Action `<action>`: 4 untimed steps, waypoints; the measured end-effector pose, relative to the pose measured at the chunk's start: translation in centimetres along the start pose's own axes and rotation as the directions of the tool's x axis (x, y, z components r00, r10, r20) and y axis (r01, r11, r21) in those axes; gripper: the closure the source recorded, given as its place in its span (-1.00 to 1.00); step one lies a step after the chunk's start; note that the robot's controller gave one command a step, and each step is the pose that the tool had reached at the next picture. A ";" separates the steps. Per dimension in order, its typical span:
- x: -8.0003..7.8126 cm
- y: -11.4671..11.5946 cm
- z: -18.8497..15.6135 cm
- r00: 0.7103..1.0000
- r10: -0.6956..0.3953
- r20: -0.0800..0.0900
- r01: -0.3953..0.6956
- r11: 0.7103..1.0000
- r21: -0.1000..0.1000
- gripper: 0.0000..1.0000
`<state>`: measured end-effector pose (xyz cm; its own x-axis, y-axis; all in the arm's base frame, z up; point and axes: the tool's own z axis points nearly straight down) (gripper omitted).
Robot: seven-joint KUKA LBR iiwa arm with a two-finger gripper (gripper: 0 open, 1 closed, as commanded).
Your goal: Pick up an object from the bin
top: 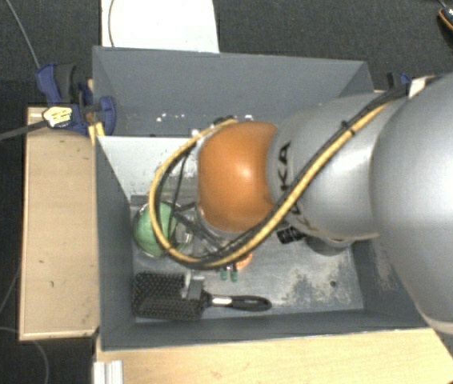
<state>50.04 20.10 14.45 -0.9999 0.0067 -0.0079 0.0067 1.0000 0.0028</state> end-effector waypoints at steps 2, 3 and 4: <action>2.3 1.7 7.3 0.999 -0.034 0.003 0.034 0.999 0.000 -1.00; 1.8 1.0 7.2 0.969 -0.246 0.008 0.246 0.969 -0.001 1.00; 1.8 1.0 7.2 0.969 -0.246 0.008 0.246 0.969 -0.001 1.00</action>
Offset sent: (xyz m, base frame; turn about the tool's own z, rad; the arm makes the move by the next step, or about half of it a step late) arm -0.0247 0.0179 -0.0745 -0.0355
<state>48.34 21.12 7.26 -0.9708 -0.2395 -0.0163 -0.2395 0.9709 0.0016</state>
